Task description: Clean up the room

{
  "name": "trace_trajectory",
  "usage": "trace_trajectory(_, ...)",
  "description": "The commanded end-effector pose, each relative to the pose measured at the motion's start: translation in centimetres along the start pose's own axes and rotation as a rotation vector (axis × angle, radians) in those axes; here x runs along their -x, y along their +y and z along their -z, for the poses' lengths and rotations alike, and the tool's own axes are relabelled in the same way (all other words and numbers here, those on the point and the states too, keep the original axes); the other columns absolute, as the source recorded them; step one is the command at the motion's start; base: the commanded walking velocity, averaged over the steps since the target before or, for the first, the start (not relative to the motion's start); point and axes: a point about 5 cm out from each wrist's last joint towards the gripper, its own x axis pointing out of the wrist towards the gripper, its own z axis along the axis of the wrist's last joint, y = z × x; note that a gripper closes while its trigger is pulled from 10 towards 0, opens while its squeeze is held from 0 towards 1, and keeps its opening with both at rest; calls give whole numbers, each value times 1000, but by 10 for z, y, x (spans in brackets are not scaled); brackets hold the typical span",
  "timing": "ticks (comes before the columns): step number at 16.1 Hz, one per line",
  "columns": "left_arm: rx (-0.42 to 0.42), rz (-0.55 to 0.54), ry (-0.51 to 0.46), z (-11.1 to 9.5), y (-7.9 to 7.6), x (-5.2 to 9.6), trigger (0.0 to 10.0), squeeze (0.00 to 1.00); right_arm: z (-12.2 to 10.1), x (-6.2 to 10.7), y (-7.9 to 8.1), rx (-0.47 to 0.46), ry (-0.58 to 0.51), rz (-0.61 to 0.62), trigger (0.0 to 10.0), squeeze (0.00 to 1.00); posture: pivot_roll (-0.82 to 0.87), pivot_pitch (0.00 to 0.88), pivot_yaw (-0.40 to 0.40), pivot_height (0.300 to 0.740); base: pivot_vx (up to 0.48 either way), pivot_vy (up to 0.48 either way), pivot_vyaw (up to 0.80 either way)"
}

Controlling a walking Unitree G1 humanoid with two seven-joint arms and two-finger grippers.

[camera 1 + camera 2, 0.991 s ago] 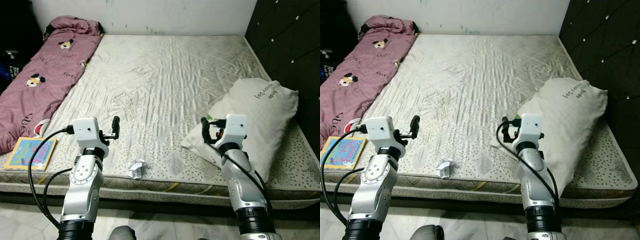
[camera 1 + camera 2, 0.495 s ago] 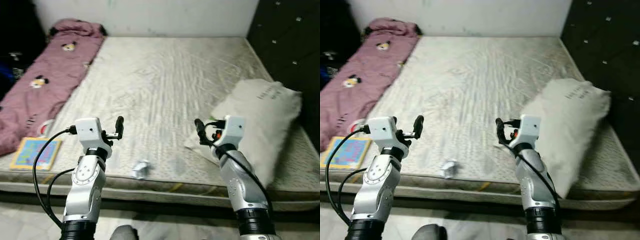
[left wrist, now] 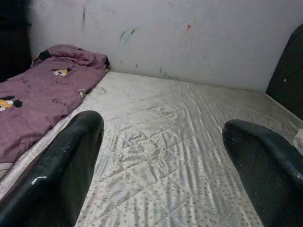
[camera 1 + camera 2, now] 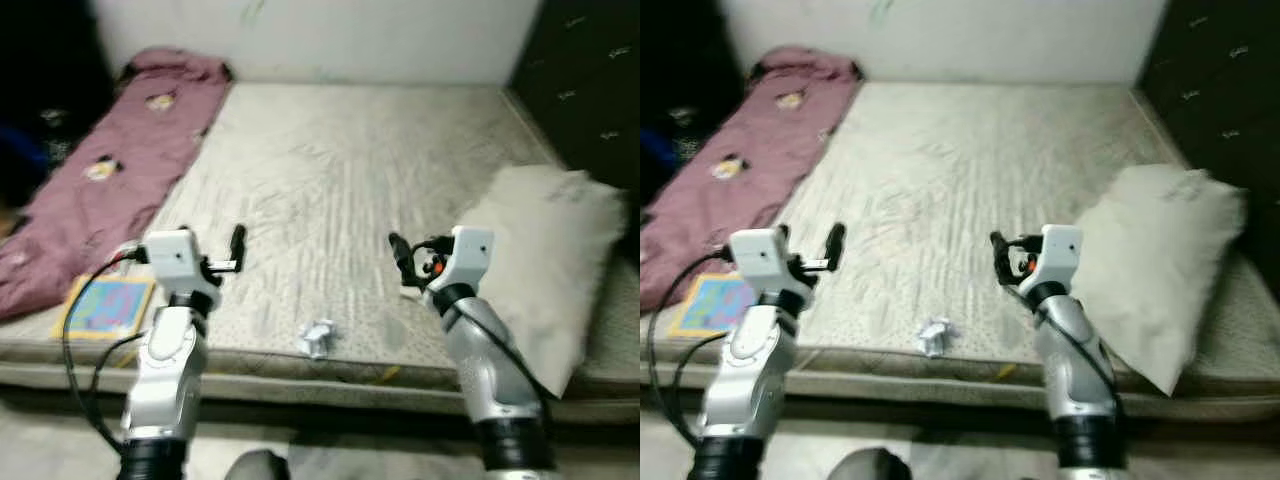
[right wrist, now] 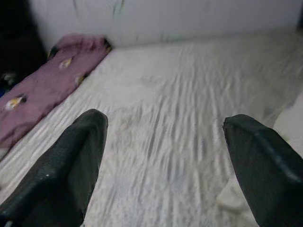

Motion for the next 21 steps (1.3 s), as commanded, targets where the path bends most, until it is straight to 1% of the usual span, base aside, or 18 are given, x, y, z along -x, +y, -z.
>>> trace_trajectory(1,36,0,20,0,3,0,10000,0,-9,-2,10,56,-58,-53,10000,0,51,0,28,740,0,0,0)
trace_trajectory(2,67,37,28,0,2,-1,10000,0,-14,-3,12,132,-97,-68,10000,0,50,0,28,740,0,0,0)
trace_trajectory(3,40,37,9,-1,4,0,10000,0,-14,-1,9,101,-87,-44,10000,0,50,0,29,740,0,0,0)
trace_trajectory(4,28,15,-7,-1,5,1,10000,0,-9,1,6,13,-50,-37,10000,0,50,0,30,740,0,0,0)
trace_trajectory(5,39,9,-7,-1,5,1,10000,0,-7,2,4,-1,-42,-29,10000,0,50,0,30,740,0,0,0)
trace_trajectory(6,50,8,-6,-1,5,1,10000,0,-1,4,0,34,-32,10,10000,0,50,0,32,740,0,0,0)
trace_trajectory(8,40,-15,2,0,6,2,10000,0,4,5,-4,11,-16,32,10000,0,50,0,31,740,0,0,0)
trace_trajectory(9,35,-15,14,2,6,2,10000,0,3,5,-4,34,-23,39,10000,0,49,0,33,740,0,0,0)
trace_trajectory(10,53,7,15,2,5,3,10000,0,1,4,-4,78,-34,47,10000,0,49,0,33,740,0,0,0)
trace_trajectory(11,66,22,7,1,4,3,10000,0,1,4,-2,71,-46,32,10000,0,49,0,33,740,0,0,0)
trace_trajectory(12,71,29,4,1,4,4,10000,0,0,5,5,73,-74,-23,10000,0,51,0,31,740,334,0,0)
trace_trajectory(13,74,40,-1,0,4,4,10000,0,1,6,7,93,-72,-16,10000,0,51,0,31,740,454,0,0)
trace_trajectory(15,66,34,1,0,4,5,10000,0,4,8,9,43,-31,-31,10000,0,52,0,31,740,448,0,0)
trace_trajectory(16,66,28,6,1,3,5,10000,0,7,10,8,-35,-12,-29,10000,0,50,0,31,740,420,0,0)
trace_trajectory(17,71,24,11,2,3,5,10000,0,8,10,4,2,-10,0,10000,0,50,0,30,740,375,0,0)
trace_trajectory(19,72,14,8,2,3,4,10000,0,9,10,1,5,0,18,10000,0,50,0,30,740,0,0,0)
trace_trajectory(20,66,0,6,3,3,4,10000,0,8,9,4,125,-22,-6,10000,0,49,0,28,740,0,0,0)
trace_trajectory(21,67,5,7,3,3,4,10000,0,10,10,14,58,-18,-80,10000,0,49,0,28,740,0,0,0)
